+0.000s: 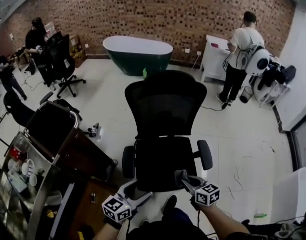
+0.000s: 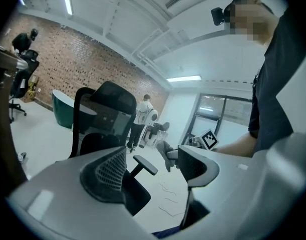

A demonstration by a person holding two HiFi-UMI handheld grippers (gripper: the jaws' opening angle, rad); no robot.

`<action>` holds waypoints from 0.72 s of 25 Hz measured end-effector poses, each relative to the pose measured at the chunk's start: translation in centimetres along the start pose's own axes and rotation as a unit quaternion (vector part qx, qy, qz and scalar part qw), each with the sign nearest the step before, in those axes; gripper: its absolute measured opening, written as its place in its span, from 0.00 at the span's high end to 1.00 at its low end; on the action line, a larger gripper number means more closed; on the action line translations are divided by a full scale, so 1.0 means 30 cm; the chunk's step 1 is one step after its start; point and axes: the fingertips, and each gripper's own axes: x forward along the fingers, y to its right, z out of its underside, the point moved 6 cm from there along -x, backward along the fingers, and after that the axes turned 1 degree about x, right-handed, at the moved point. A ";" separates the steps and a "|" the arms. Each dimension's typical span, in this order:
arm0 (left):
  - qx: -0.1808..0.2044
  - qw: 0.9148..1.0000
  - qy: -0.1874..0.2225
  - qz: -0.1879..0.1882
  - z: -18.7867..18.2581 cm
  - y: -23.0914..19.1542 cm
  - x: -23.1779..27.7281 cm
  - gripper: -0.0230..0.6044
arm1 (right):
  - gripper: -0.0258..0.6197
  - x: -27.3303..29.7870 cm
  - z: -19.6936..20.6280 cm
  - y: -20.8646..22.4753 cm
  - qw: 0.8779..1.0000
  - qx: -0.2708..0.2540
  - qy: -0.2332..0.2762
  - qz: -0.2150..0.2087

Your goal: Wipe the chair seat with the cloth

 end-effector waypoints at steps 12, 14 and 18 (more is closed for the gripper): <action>0.016 0.997 -0.008 0.078 0.112 0.224 -0.327 0.41 | 0.88 -0.308 0.165 -0.456 0.995 0.016 0.091 0.036; 0.017 0.996 -0.010 0.089 0.120 0.266 -0.356 0.41 | 0.88 -0.351 0.201 -0.512 0.995 0.012 0.085 0.039; 0.021 0.995 -0.005 0.100 0.132 0.341 -0.409 0.41 | 0.88 -0.425 0.246 -0.595 0.996 -0.004 0.087 0.038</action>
